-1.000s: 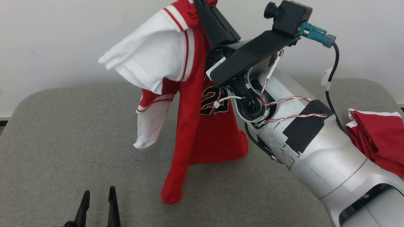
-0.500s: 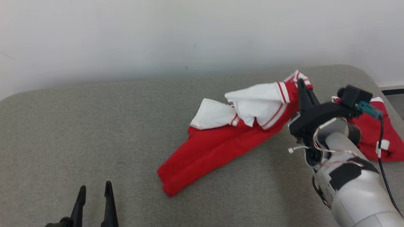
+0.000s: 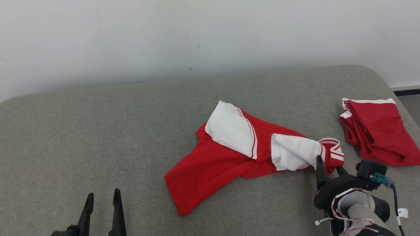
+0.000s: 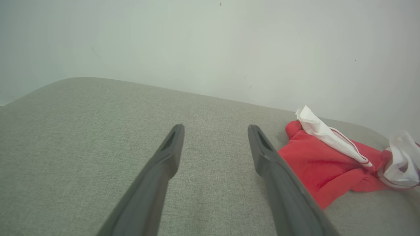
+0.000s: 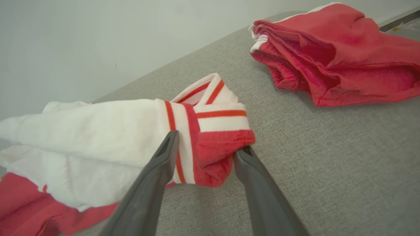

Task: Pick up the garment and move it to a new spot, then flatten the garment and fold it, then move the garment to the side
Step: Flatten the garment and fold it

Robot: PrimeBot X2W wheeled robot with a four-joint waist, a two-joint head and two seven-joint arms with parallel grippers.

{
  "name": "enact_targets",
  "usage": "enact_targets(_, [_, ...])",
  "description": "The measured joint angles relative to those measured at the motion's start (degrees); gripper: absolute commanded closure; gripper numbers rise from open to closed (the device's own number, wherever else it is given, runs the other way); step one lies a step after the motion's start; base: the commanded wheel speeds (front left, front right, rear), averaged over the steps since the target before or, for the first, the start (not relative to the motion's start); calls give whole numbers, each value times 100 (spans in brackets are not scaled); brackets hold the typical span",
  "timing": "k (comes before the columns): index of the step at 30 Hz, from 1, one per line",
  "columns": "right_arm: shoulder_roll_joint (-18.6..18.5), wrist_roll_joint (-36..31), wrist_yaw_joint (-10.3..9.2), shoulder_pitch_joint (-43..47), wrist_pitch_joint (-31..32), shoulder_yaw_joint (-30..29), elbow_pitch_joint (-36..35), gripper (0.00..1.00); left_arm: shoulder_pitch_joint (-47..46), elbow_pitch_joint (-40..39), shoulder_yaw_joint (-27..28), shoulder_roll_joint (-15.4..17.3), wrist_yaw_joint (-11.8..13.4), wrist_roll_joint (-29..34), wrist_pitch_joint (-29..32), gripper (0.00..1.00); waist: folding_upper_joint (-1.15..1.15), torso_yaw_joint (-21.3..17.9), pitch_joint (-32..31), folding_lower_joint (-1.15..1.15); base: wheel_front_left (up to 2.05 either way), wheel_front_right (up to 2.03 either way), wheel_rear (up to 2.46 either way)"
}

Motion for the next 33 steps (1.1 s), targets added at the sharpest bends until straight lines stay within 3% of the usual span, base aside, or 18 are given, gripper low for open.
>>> enact_targets(6, [-322, -1002, 0, 191, 77, 357, 78, 0, 16, 33, 25, 1, -1, 11, -1, 0, 0, 39, -105, 0, 0, 0, 0])
enact_targets(9, [-534, -1689, 0, 337, 37, 281, -158, 0, 73, 38, 75, 0, -1, 16, 0, 0, 0, 30, -191, 0, 0, 0, 0])
enact_targets(16, [-534, -2716, 0, 912, 19, -274, -1105, 0, 200, 18, 115, 0, 33, 16, -1, 0, 0, -47, -320, 0, 0, 0, 0])
enact_targets(25, [-66, -3404, 0, 2009, 46, -627, -3254, 0, 308, -21, 123, 0, 57, 8, 0, 0, -1, -138, -421, -1, 0, 0, 0])
enact_targets(29, [105, -3539, 0, 2518, 35, -480, -4122, 0, 326, -22, 96, 0, 67, 8, 0, 0, -1, -131, -433, -1, 0, 0, 0])
enact_targets(33, [221, -3529, 0, 2913, 18, -160, -4558, 0, 331, -9, 70, 0, 71, 10, -1, 0, -1, -116, -426, -1, 0, 0, 0])
